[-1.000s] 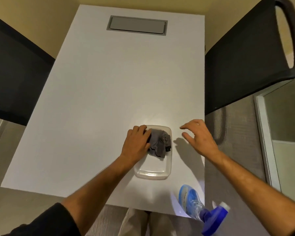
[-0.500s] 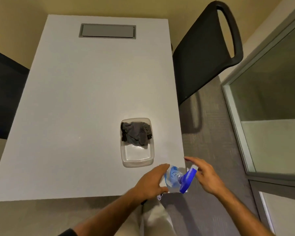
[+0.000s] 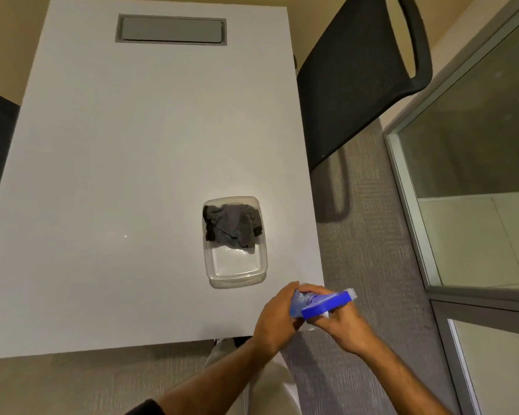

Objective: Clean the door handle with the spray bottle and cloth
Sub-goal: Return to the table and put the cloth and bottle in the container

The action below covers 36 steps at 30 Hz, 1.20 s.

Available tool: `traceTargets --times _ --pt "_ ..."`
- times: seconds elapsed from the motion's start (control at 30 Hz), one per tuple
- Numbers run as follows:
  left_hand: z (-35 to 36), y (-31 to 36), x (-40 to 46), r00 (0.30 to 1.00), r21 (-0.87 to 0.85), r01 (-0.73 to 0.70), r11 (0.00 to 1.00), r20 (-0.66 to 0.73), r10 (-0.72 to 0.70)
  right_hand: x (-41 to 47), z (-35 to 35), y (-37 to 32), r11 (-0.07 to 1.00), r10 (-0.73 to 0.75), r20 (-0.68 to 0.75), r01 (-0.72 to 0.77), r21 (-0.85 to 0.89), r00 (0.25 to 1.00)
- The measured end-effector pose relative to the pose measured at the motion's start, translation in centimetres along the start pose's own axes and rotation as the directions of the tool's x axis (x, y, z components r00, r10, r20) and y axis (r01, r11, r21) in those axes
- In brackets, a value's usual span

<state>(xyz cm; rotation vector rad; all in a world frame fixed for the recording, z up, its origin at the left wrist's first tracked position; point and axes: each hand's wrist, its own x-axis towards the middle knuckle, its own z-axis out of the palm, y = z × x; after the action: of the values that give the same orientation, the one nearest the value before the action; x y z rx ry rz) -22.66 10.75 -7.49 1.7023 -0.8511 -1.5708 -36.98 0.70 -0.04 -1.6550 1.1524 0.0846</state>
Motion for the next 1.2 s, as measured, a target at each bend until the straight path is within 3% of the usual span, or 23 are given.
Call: traceTargets --times 0.1,0.23,0.37,0.63,0.9,1.2 --pt "-2.4 2.9 -0.2 0.998 0.077 -0.063 0.995 -0.021 0.065 -0.3 -0.3 -2.9 0.994 -0.065 -0.064 0.07 0.084 0.996" --pt "-7.0 8.0 -0.2 0.979 0.3 -0.181 0.937 -0.037 0.201 0.3 -1.1 -7.8 0.971 -0.16 -0.117 0.177 0.161 0.98" --pt "-11.8 11.0 -0.7 0.962 0.38 -0.229 0.896 -0.054 0.269 1.5 -1.1 -12.2 0.956 -0.212 -0.17 0.241 0.167 0.962" --pt "-17.6 9.6 -0.9 0.972 0.472 -0.145 0.87 -0.095 0.213 4.9 3.6 -14.9 0.94 -0.201 -0.228 0.253 0.231 0.953" --pt "-18.2 6.2 0.8 0.99 0.463 -0.108 0.88 -0.03 0.138 6.7 6.7 -13.1 0.943 -0.081 -0.222 0.147 0.298 0.972" --pt "-18.8 4.0 2.0 0.996 0.424 -0.047 0.904 -0.051 0.076 7.8 9.2 -11.8 0.925 -0.07 -0.249 0.157 0.347 0.966"
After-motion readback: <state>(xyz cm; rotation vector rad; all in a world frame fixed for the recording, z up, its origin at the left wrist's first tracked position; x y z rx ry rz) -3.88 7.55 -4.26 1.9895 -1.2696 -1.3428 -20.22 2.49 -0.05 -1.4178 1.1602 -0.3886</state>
